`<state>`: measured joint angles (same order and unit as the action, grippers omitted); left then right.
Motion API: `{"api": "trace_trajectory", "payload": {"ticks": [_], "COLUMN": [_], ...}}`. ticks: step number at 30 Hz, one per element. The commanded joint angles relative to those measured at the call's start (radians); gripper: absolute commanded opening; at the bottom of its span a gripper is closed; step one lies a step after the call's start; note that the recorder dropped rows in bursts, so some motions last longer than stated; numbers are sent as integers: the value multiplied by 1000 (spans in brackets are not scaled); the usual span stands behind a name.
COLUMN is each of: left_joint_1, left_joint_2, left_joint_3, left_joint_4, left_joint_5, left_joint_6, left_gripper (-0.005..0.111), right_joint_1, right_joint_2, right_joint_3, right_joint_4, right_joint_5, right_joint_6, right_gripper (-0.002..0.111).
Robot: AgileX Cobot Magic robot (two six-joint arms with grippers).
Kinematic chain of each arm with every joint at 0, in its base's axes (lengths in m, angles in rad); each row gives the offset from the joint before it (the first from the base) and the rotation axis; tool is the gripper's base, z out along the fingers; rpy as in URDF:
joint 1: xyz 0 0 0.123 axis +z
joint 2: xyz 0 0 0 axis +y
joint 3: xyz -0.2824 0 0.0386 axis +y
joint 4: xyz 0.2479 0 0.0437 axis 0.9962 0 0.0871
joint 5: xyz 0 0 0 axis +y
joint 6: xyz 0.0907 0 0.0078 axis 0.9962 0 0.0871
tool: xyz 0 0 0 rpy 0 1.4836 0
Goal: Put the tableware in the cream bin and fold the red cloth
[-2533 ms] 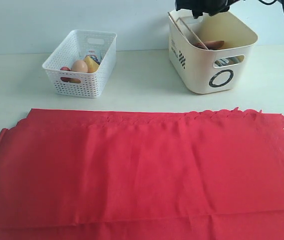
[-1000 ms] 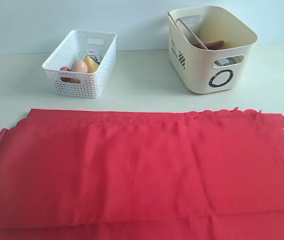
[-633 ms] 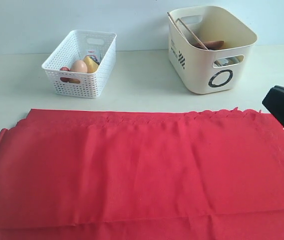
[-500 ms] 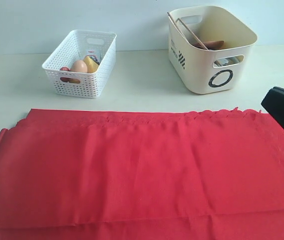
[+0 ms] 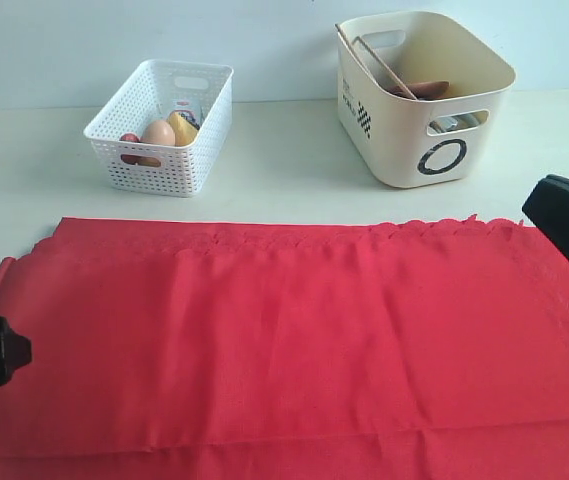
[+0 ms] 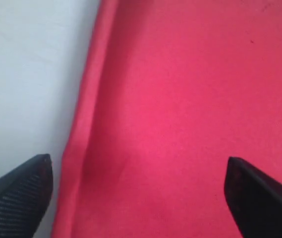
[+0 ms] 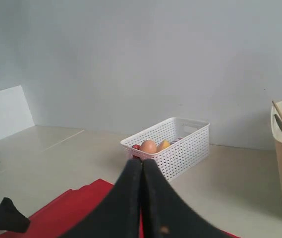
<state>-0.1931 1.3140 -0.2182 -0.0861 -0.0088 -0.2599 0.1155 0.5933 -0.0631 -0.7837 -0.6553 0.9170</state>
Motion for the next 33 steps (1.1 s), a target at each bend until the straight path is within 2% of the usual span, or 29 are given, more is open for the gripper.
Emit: {"api": "trace_trajectory", "payload": {"ticks": [1,14,18,20,23,24,25,27,30,33], "left_joint_1": [-25,-25,-96,-147,-157,-155,-155,-132,-17,50], "left_joint_2": [131,239,323,374,416,416,414,389,264,165], "left_joint_3": [-56,-75,-75,-85,-117,-131,-142,-189,-265,-307], "left_joint_4": [5,5,6,6,6,6,6,6,10,20], "left_joint_5": [-31,-134,-168,-187,-144,-120,-99,-14,142,230], "left_joint_6": [36,127,127,127,123,123,123,128,164,176], "left_gripper": [91,91,86,73,28,9,0,0,0,0], "right_joint_1": [1,1,1,1,1,1,1,1,1,1], "right_joint_2": [-5,-5,-5,-5,-5,-5,-5,7,118,245], "right_joint_3": [7,7,7,7,7,7,7,-5,-99,-131], "right_joint_4": [-3,-3,-3,-3,-9,-23,-37,-136,-503,-576], "right_joint_5": [-13,-13,-13,-13,-13,-13,-13,-13,-87,-160], "right_joint_6": [2,4,4,4,4,4,11,82,369,407], "right_gripper": [0,0,0,0,0,0,0,0,0,0]}}
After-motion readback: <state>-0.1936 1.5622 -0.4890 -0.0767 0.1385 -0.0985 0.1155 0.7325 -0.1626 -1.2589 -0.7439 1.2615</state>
